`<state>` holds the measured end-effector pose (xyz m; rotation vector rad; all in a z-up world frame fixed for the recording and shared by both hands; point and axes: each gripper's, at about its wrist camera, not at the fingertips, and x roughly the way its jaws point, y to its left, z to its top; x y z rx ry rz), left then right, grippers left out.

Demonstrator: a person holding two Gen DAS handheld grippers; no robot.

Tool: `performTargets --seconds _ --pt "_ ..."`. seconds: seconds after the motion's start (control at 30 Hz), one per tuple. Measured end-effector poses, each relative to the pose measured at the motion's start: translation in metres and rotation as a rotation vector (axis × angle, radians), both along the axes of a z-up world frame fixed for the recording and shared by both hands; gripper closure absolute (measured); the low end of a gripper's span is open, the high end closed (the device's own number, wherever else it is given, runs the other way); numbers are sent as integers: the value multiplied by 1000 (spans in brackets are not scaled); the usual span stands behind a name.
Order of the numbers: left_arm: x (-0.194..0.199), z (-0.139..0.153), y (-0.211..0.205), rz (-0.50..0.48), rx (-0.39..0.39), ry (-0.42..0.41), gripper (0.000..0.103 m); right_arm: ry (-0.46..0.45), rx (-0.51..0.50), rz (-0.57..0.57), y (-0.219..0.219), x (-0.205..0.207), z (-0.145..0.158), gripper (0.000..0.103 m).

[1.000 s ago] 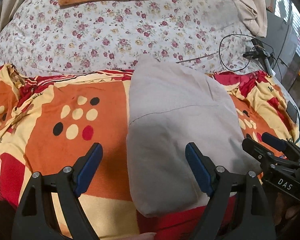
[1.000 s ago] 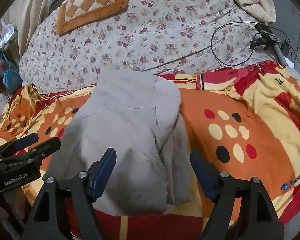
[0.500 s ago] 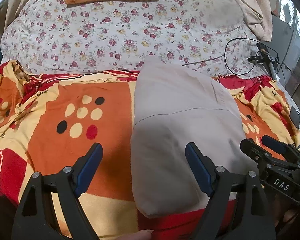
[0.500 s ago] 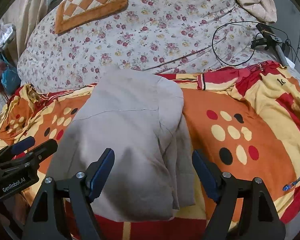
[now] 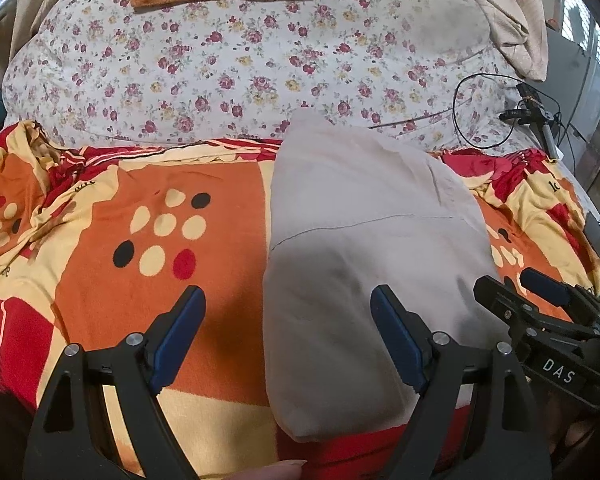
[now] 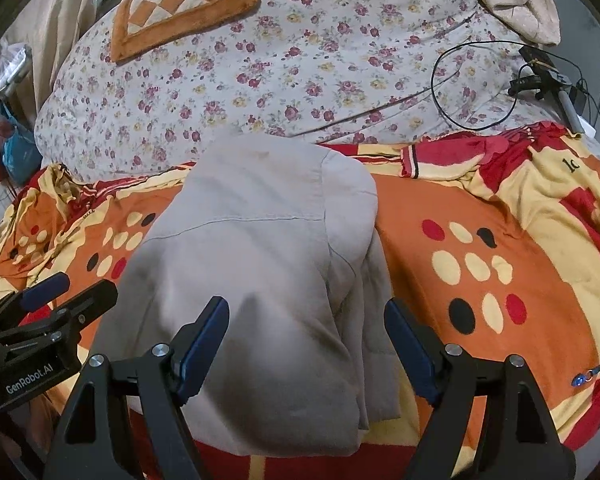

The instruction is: Fold large clothes

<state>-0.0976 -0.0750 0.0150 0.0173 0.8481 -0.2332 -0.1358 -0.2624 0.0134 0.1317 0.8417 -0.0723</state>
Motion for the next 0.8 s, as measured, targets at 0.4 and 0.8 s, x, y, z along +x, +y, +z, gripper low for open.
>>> performTargets --seconds 0.4,0.8 --pt "2 -2 -2 -1 12 4 18 15 5 8 2 5 -6 22" --pt "5 -5 -2 -1 22 9 18 27 2 8 1 7 -7 22"
